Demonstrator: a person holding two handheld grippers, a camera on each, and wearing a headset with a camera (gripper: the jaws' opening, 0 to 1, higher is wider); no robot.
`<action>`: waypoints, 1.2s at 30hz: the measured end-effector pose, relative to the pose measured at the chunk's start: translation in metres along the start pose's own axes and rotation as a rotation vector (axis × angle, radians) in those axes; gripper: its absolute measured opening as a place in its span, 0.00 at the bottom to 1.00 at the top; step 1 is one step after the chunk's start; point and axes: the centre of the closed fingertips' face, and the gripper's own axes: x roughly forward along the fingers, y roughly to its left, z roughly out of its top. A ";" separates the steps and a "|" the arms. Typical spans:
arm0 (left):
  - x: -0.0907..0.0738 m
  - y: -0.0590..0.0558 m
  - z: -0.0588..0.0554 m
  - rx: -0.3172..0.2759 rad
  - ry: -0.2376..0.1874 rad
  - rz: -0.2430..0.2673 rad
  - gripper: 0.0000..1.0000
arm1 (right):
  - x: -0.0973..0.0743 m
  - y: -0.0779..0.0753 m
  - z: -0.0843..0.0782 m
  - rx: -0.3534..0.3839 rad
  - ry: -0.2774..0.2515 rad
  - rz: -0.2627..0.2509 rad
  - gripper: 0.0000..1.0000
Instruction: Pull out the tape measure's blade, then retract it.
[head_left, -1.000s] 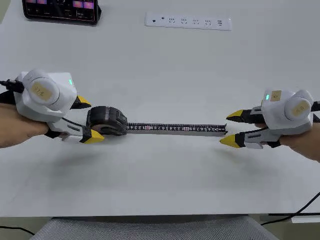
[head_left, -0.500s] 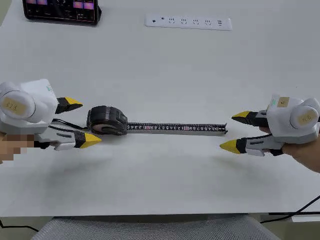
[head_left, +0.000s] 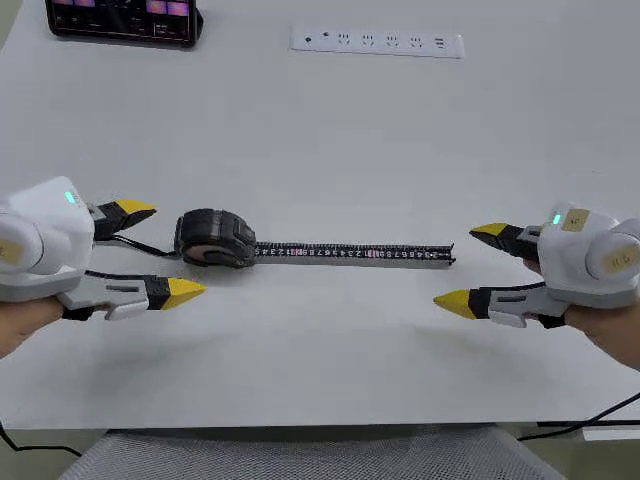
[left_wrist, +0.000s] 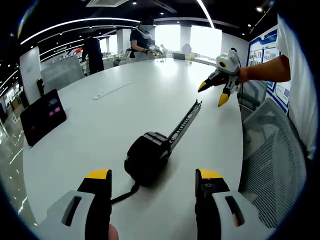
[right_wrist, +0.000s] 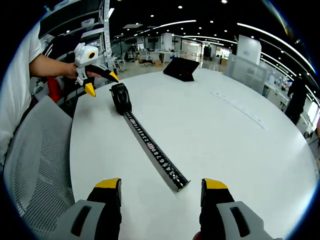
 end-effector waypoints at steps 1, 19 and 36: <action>-0.001 -0.001 -0.001 -0.004 -0.002 0.000 0.65 | 0.000 0.001 0.000 0.000 -0.002 -0.006 0.64; -0.011 -0.017 -0.015 -0.099 -0.041 0.031 0.78 | -0.008 0.023 -0.011 0.054 -0.036 -0.030 0.78; -0.030 -0.024 -0.034 -0.163 -0.066 0.085 0.88 | -0.017 0.035 -0.019 0.095 -0.059 -0.043 0.95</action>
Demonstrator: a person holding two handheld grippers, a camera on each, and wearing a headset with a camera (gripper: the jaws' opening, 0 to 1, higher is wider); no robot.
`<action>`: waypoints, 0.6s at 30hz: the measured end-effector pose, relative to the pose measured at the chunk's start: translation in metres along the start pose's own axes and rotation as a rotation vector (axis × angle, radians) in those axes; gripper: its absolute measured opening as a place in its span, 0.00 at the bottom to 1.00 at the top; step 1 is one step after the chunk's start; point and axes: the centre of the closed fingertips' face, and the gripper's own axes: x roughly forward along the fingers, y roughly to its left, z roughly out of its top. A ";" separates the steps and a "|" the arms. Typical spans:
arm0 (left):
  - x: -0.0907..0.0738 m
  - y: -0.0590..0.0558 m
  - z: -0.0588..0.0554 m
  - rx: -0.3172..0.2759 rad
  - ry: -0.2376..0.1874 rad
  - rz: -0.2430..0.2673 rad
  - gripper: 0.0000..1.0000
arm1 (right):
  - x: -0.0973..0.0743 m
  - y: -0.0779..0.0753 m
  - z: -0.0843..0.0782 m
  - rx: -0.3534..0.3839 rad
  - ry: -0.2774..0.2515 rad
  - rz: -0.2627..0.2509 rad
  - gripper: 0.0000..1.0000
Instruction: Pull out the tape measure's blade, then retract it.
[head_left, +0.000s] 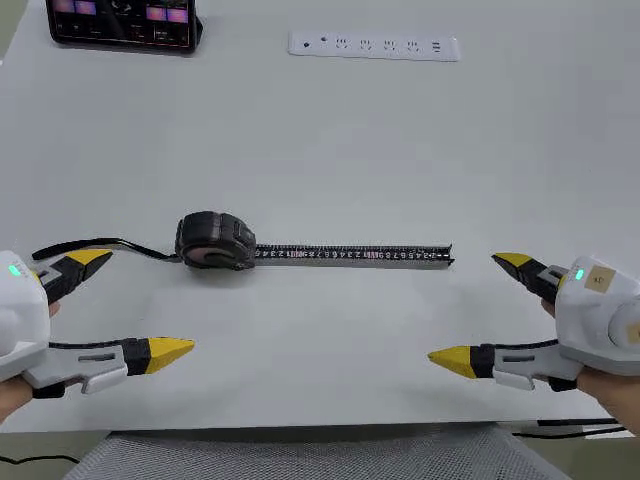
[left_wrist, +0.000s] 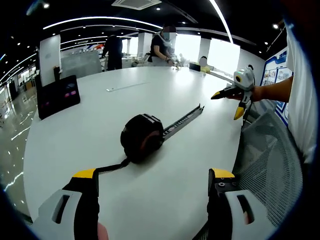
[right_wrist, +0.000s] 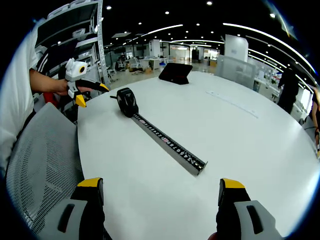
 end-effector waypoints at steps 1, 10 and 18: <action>0.000 -0.001 -0.001 -0.006 -0.002 -0.001 0.88 | 0.000 0.001 -0.001 0.005 -0.001 0.001 0.96; -0.001 -0.010 -0.009 -0.020 0.006 -0.003 0.91 | -0.001 0.006 -0.002 0.023 -0.019 -0.006 0.99; -0.001 -0.016 -0.018 -0.036 0.012 -0.001 0.95 | -0.002 0.012 -0.006 0.046 -0.029 -0.014 0.99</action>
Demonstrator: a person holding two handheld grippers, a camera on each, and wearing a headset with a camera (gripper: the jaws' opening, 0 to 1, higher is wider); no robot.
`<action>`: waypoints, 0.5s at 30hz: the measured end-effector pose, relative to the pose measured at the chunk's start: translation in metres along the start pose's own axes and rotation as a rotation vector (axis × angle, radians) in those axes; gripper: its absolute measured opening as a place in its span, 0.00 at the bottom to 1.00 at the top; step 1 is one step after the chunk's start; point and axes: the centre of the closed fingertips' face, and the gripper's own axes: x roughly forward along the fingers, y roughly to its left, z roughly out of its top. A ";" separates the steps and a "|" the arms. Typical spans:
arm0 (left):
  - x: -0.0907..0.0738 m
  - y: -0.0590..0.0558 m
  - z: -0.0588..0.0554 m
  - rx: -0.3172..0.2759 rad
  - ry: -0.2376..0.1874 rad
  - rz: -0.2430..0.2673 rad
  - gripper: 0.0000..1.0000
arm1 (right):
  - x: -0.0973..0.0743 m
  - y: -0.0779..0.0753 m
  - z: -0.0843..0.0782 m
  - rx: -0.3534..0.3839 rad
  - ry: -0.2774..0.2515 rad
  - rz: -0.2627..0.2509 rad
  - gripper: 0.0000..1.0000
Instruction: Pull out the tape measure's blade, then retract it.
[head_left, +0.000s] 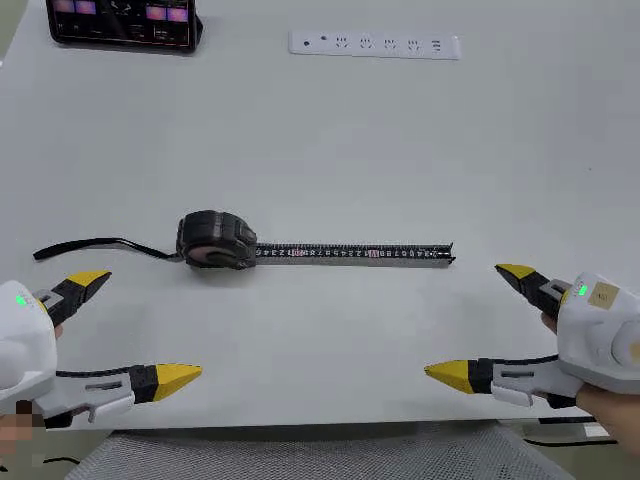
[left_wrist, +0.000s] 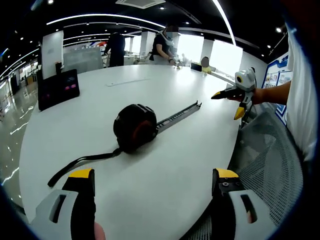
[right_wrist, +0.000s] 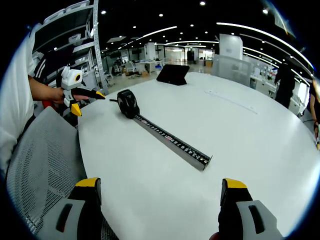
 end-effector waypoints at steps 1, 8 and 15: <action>0.000 0.000 -0.001 0.001 0.002 0.001 0.95 | 0.000 0.000 0.000 0.003 -0.002 0.000 0.99; -0.002 -0.003 -0.006 -0.005 0.004 -0.001 0.96 | 0.001 0.003 0.000 0.009 -0.008 -0.001 0.99; -0.004 -0.003 -0.012 -0.019 0.015 0.002 0.95 | 0.003 0.003 0.001 0.012 -0.010 -0.005 0.99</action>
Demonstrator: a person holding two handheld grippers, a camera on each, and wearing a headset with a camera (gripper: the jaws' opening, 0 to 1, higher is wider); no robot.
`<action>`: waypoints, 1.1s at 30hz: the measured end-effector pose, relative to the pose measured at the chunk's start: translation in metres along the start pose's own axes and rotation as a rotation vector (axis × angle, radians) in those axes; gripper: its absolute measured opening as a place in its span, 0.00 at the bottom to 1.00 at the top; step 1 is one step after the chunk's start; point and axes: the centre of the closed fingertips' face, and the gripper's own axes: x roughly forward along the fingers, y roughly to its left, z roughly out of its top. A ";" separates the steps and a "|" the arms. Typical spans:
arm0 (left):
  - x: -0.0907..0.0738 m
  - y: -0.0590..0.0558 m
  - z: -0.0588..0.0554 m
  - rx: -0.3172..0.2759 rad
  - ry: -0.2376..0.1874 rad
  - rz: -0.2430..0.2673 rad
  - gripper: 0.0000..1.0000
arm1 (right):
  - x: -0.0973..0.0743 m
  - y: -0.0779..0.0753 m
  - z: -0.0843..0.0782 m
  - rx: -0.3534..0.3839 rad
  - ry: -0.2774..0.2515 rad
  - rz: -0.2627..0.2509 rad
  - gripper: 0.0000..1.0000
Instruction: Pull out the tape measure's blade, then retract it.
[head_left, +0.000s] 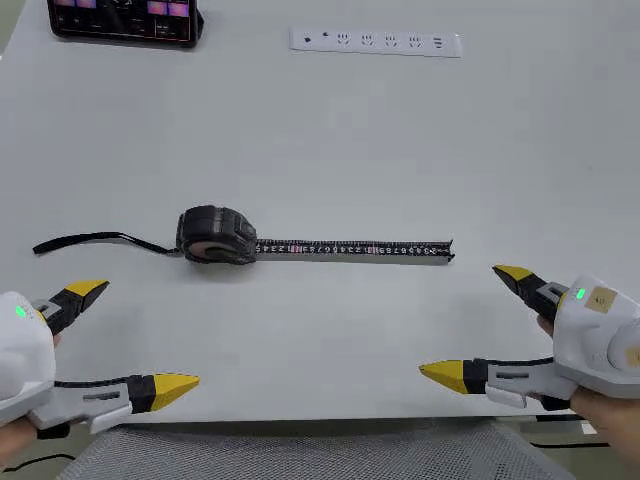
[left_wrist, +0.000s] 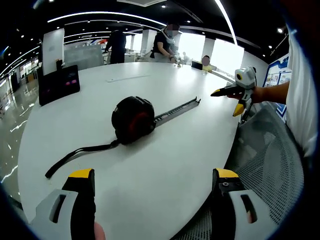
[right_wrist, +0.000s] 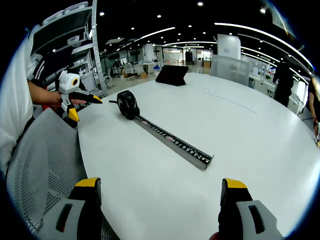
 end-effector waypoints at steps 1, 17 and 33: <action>0.000 0.000 0.000 -0.001 -0.001 0.002 0.95 | 0.000 0.000 0.000 -0.001 0.001 0.001 0.99; 0.000 0.000 0.001 -0.008 -0.003 -0.002 0.97 | -0.001 -0.002 -0.001 -0.001 -0.002 0.000 0.99; 0.000 0.004 0.004 -0.018 -0.006 -0.001 0.97 | -0.003 -0.003 0.002 -0.002 -0.010 -0.011 0.99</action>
